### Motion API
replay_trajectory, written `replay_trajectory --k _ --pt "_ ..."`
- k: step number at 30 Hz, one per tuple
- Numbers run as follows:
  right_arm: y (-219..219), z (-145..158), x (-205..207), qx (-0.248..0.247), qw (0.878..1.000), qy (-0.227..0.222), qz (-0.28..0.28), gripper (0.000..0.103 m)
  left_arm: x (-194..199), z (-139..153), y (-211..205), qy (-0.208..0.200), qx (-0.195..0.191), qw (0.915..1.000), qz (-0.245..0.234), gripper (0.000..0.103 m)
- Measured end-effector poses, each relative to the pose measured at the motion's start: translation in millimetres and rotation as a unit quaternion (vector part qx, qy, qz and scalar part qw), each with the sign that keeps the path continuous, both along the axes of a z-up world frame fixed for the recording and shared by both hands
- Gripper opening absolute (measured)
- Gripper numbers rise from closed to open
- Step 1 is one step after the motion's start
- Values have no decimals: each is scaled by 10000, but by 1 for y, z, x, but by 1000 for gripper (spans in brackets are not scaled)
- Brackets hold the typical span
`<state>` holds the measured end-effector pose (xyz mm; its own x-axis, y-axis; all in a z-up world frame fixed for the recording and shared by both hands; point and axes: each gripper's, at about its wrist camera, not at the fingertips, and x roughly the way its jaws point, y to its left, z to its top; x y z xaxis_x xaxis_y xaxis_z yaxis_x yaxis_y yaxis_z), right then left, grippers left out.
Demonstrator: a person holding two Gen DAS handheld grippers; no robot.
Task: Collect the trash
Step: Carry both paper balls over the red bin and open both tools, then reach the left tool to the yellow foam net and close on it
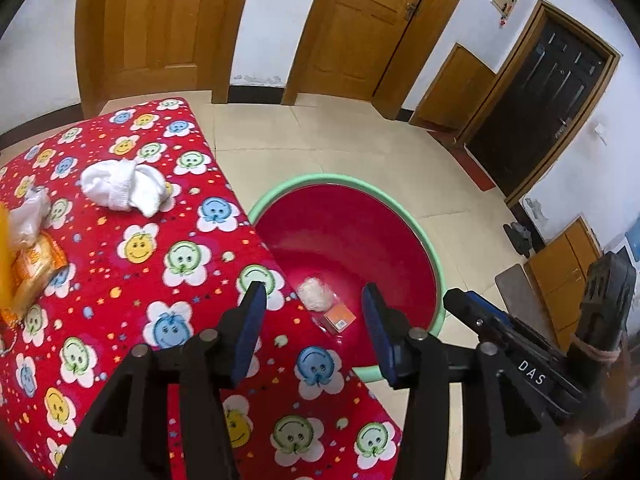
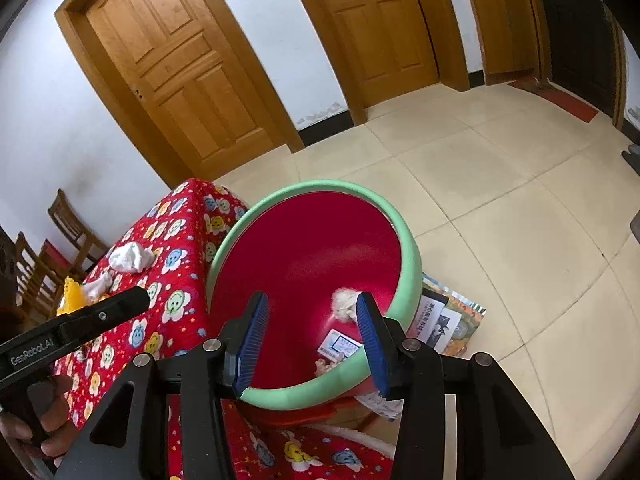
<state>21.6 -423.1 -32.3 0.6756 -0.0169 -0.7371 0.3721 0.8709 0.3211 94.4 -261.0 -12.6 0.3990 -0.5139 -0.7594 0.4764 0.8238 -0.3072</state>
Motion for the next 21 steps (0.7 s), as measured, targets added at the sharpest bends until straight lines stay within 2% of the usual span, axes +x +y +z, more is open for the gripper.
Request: replay_trajectory --k 10,21 --pt "24 7 4 -14 9995 -11 318 47 -6 12 44 -167 -50 9988 461 50" --pt "58 13 16 -22 9973 80 730 48 -3 19 110 -261 -115 9929 1156 50"
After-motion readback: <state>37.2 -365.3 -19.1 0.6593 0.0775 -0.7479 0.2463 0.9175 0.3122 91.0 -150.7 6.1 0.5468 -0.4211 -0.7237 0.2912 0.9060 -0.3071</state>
